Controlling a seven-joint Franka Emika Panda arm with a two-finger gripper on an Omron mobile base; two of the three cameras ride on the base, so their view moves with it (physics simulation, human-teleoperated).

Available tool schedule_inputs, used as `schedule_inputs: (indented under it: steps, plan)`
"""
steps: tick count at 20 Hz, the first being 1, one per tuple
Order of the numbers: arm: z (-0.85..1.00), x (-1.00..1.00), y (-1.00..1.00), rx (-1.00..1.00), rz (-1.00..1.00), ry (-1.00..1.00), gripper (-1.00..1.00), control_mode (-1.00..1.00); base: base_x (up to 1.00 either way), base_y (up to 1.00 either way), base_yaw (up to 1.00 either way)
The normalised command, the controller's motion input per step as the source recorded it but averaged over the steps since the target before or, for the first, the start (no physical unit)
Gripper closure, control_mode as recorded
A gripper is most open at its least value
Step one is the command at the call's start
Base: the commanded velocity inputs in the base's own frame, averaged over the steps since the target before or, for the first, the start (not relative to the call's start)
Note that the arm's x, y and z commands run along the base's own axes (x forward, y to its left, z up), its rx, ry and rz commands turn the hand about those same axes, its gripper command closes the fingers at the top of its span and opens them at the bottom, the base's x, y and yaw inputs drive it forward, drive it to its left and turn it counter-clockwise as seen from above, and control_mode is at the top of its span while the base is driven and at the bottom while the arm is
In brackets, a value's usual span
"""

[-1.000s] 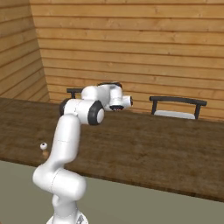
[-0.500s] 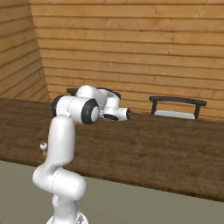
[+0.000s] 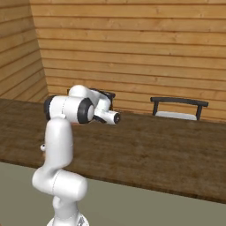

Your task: Start the toaster. Once the lever pops up, take the bread to the plate on the dining counter.

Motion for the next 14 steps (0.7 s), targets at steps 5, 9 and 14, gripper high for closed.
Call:
schedule_inputs:
  steps: [5, 9, 14]
  plan:
    - [0.00, 0.00, 0.68, 0.00, -0.12, 0.05, -1.00, -1.00, 0.00, 0.00, 0.00]
    - [0.17, 0.00, 0.72, -0.06, -0.13, 0.30, -1.00, -1.00, 0.00, 0.00, 0.00]
    - [0.50, 0.00, 0.28, -0.17, -0.17, 0.53, -1.00, -1.00, 0.00, 0.00, 0.00]
